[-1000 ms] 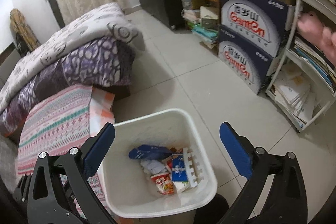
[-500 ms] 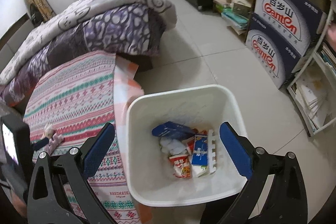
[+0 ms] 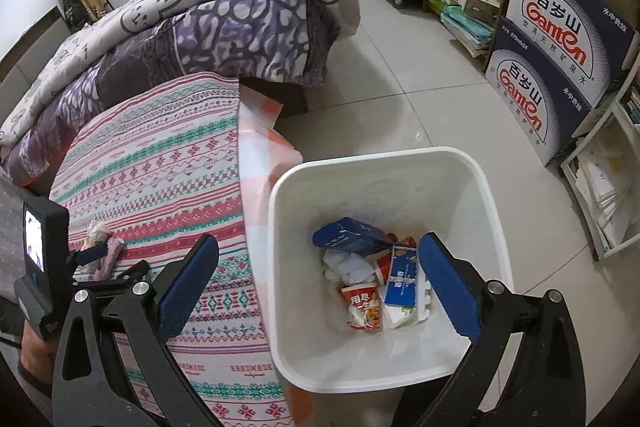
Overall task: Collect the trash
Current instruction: 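Grasp the second pink fuzzy strip with the left tool while the right tool grasps the white tissue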
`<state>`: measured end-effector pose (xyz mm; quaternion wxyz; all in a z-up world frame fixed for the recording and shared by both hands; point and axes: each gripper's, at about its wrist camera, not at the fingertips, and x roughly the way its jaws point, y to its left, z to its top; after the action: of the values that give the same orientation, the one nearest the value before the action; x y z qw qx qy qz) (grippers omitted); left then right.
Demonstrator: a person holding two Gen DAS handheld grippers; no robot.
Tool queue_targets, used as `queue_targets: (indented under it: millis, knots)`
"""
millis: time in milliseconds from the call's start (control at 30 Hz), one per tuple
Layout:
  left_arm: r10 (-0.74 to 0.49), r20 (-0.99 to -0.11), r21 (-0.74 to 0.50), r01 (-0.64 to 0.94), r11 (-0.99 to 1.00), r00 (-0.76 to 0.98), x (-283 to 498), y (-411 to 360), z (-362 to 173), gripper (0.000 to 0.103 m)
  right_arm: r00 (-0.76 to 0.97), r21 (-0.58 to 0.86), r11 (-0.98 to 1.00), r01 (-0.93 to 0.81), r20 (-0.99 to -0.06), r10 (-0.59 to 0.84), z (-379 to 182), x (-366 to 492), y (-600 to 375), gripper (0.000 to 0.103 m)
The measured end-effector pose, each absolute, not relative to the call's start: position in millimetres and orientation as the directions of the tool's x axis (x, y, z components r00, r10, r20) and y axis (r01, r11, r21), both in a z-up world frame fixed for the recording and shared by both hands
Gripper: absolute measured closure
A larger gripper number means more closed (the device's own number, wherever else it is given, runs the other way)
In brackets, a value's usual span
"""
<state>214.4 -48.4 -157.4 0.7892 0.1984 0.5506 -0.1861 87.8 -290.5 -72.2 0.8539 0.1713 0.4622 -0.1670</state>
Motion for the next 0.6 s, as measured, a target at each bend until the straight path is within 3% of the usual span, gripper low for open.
queue_targets:
  millis: [133, 200, 267, 400, 600]
  knots:
    - [-0.1, -0.954, 0.055, 0.492, 0.869, 0.284, 210.2, -23.4, -158.5, 0.023, 0.517, 0.142, 0.893, 0.427, -0.848, -0.113, -73.5, 94.2, -278.0, 0.007]
    - [-0.113, -0.953, 0.043, 0.495, 0.868, 0.28, 204.5, -16.2, -155.7, 0.036, 0.518, 0.142, 0.897, 0.418, -0.849, -0.107, -74.2, 97.7, -270.0, 0.007]
    - [-0.105, -0.951, 0.056, 0.495, 0.867, 0.291, 196.0, -11.2, -150.9, 0.061, 0.519, 0.145, 0.9, 0.412, -0.849, -0.101, -75.0, 100.8, -262.9, 0.007]
    - [-0.102, -0.951, 0.048, 0.468, 0.882, 0.29, 181.9, 4.4, -145.9, 0.081, 0.518, 0.145, 0.909, 0.39, -0.851, -0.086, -78.5, 109.5, -243.4, 0.007]
    - [-0.126, -0.925, 0.038, 0.416, 0.909, 0.359, 158.4, 41.6, -116.8, 0.082, 0.521, 0.124, 0.941, 0.315, -0.851, -0.062, -83.9, 123.7, -203.6, 0.007]
